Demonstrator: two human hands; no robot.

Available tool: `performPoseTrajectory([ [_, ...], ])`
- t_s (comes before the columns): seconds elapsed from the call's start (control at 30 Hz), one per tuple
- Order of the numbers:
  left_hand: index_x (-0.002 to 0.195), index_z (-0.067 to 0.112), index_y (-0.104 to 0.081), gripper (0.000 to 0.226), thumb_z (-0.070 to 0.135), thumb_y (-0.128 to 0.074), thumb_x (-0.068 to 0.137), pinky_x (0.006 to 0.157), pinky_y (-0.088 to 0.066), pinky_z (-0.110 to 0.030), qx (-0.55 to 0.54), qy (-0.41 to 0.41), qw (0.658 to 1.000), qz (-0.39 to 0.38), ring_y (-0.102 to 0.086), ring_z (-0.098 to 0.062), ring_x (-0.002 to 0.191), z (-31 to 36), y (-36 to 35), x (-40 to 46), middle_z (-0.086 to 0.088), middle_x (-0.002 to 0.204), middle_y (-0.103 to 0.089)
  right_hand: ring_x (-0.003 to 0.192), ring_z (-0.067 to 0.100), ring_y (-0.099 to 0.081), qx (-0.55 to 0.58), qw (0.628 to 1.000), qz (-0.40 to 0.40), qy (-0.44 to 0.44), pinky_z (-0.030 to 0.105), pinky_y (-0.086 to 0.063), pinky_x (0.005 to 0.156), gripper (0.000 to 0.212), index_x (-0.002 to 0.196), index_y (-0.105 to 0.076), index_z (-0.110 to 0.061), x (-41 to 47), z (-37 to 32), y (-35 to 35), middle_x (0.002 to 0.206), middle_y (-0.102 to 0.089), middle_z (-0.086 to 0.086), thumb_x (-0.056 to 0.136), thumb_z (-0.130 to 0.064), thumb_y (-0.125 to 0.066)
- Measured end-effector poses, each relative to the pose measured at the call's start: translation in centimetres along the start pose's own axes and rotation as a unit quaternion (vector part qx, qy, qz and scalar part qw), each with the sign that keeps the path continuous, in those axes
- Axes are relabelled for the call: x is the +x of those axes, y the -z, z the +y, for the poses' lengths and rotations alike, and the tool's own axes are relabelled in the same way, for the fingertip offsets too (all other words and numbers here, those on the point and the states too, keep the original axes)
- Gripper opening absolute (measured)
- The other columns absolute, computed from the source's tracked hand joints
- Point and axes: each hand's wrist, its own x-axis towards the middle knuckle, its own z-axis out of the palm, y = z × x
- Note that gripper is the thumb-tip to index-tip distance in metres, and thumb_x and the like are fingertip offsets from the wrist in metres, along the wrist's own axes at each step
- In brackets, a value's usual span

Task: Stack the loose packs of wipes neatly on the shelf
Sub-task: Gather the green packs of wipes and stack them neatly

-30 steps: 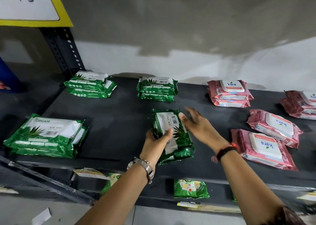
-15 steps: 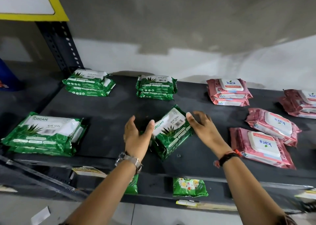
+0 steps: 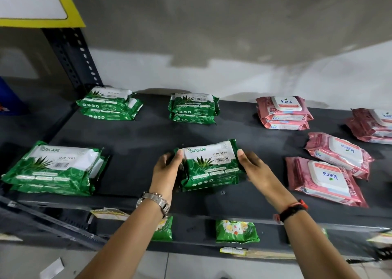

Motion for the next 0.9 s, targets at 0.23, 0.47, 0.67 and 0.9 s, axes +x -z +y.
performPoseTrajectory([
  [0.23, 0.102, 0.025, -0.056, 0.023, 0.028, -0.06, 0.079, 0.089, -0.032, -0.024, 0.05, -0.002, 0.995, -0.082, -0.049, -0.013, 0.111, -0.7, -0.2, -0.2, 0.007, 0.112, -0.058, 0.136, 0.021, -0.028, 0.085, 0.996, 0.001, -0.037, 0.047, -0.024, 0.113, 0.054, 0.135, -0.032, -0.023, -1.0, -0.3, -2.4, 0.146, -0.036, 0.003, 0.088, -0.05, -0.033],
  [0.47, 0.132, 0.015, -0.036, 0.072, 0.05, -0.059, 0.074, 0.098, -0.022, -0.028, 0.046, 0.002, 0.995, -0.085, -0.033, -0.01, 0.124, -0.8, 0.5, 0.6, 0.007, 0.138, -0.038, 0.128, 0.022, -0.036, 0.116, 0.991, 0.003, -0.061, 0.046, -0.026, 0.111, 0.04, 0.115, -0.047, -0.027, -1.1, 0.0, -1.9, 0.127, -0.048, 0.003, 0.089, -0.05, -0.029],
  [0.67, 0.088, 0.028, -0.062, 0.008, 0.027, -0.058, 0.082, 0.082, -0.038, -0.022, 0.077, -0.018, 0.992, -0.096, -0.052, -0.012, 0.105, -0.6, 0.5, 0.1, 0.01, 0.102, -0.063, 0.131, 0.018, -0.022, 0.115, 0.991, -0.001, -0.067, 0.028, -0.017, 0.093, 0.053, 0.129, -0.036, -0.011, -1.8, -0.1, -3.3, 0.146, -0.026, 0.008, 0.091, -0.047, -0.029],
  [0.9, 0.117, 0.016, -0.052, 0.034, 0.028, -0.053, 0.085, 0.094, -0.025, -0.029, 0.057, -0.008, 0.995, -0.076, -0.043, -0.011, 0.111, -0.7, 1.3, -0.1, 0.002, 0.121, -0.054, 0.131, 0.017, -0.019, 0.126, 0.99, -0.017, -0.064, 0.025, -0.013, 0.086, 0.051, 0.129, -0.035, -0.012, -2.4, -0.8, -4.4, 0.147, -0.022, 0.006, 0.091, -0.045, -0.027],
])
